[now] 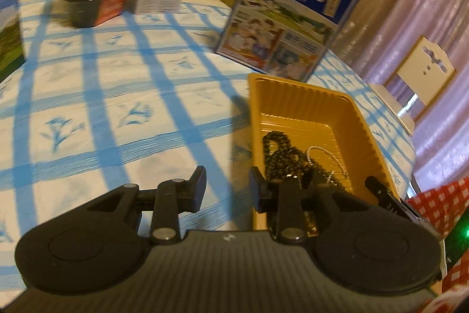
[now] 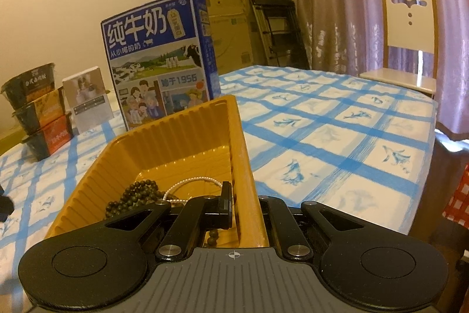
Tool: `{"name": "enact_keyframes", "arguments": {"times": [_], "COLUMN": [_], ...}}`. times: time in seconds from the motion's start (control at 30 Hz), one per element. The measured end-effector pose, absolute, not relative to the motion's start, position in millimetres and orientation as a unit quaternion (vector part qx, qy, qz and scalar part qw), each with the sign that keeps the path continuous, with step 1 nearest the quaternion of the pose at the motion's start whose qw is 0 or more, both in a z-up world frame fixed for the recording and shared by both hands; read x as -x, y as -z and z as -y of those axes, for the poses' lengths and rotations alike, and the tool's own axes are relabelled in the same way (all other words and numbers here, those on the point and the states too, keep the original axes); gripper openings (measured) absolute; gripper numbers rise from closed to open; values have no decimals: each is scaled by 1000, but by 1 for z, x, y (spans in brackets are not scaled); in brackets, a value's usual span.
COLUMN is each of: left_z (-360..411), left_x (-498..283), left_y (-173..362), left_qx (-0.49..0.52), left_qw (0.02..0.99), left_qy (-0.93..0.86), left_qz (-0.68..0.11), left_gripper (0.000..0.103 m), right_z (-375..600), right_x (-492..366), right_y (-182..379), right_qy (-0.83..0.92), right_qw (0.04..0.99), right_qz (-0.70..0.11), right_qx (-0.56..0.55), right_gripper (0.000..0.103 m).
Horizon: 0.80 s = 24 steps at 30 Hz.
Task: Organize jewelry
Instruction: 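Lower the orange tray onto the table and open the right tool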
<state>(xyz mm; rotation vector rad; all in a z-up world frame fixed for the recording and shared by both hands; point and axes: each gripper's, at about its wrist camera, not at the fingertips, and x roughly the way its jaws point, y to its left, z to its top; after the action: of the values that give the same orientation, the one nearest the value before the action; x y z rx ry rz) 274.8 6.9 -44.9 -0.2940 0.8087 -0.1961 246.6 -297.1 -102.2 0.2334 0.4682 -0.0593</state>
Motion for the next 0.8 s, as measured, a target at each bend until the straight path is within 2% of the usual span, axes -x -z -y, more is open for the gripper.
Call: {"name": "enact_keyframes", "arguments": {"times": [0.43,0.67,0.73,0.77,0.8], "left_z": [-43,-49,-50,-50,-50], "left_x": [-262,-252,-249,-246,-244], "left_y": [55,57,57,56,56], "left_qx": [146,129,124,119,114], "left_qw": [908,912,913,915,917], "left_qy": [51,35,31,30,28], "left_qz": [-390,-387,-386,-383,-381], "left_gripper": [30,39,44,49,56], "right_z": [269,277,280,281,282], "right_x": [-293,-314,-315,-315,-312], "right_y": [115,121,121,121,119], "right_qy": [-9,-51,-61,-68,-64], "right_qw": [959,954,951,950,952], "right_qz": [-246,-250,-256,-256,-246], "right_qx": [-138,-158,-160,-164,-168], "right_gripper": [5,8,30,56,76]}}
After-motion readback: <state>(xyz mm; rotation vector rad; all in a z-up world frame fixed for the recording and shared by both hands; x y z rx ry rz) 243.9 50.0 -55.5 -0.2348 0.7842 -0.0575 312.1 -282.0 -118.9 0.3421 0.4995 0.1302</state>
